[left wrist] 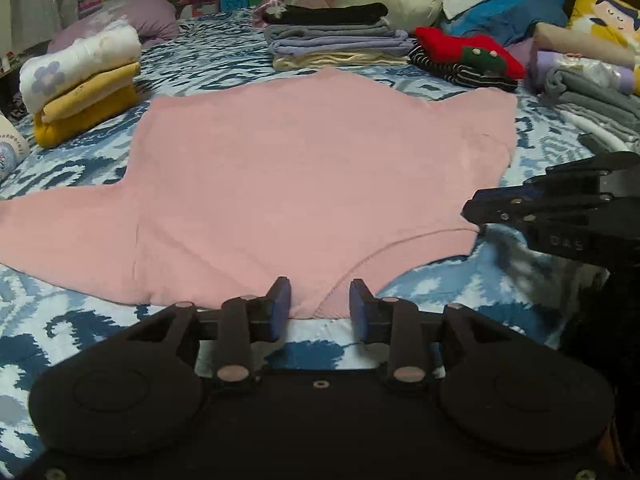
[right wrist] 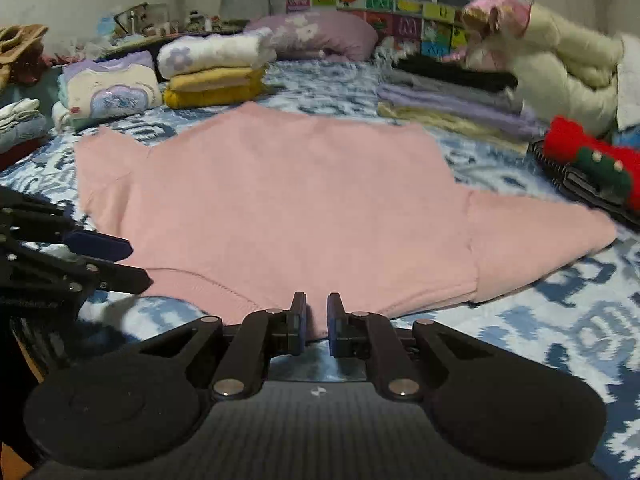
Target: Fold clothes
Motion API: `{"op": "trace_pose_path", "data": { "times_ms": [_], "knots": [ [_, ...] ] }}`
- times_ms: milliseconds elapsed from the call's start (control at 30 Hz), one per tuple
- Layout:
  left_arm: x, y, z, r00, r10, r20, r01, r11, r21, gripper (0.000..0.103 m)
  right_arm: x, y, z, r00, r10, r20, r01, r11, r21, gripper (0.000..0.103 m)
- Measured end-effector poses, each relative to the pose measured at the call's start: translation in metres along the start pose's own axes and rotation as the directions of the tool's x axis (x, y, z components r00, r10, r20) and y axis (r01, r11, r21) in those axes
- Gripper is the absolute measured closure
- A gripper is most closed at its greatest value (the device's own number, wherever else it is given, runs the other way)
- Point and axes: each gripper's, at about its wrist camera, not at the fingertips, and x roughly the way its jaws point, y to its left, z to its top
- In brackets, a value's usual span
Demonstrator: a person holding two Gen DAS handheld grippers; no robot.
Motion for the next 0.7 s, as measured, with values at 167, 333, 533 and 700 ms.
{"op": "trace_pose_path", "data": {
  "times_ms": [167,333,533,700],
  "knots": [
    [-0.014,0.011,0.006,0.995,-0.006,0.101,0.015,0.996,-0.090,0.073,-0.010,-0.016,0.009,0.987,-0.062,0.146,0.053,0.997,0.062,0.091],
    [0.003,0.015,0.000,0.999,0.020,0.042,-0.015,0.994,-0.109,0.072,0.023,-0.059,0.007,0.982,-0.178,0.061,0.163,0.967,0.196,0.090],
    [0.005,0.008,-0.004,1.000,0.022,-0.004,-0.022,0.998,-0.052,0.065,0.009,-0.054,-0.010,0.984,-0.173,0.030,0.165,0.968,0.187,0.090],
    [0.002,0.002,-0.008,1.000,0.025,-0.019,-0.025,1.000,0.004,0.061,0.002,-0.054,-0.014,0.982,-0.190,-0.001,0.187,0.963,0.194,0.079]
  ]
}}
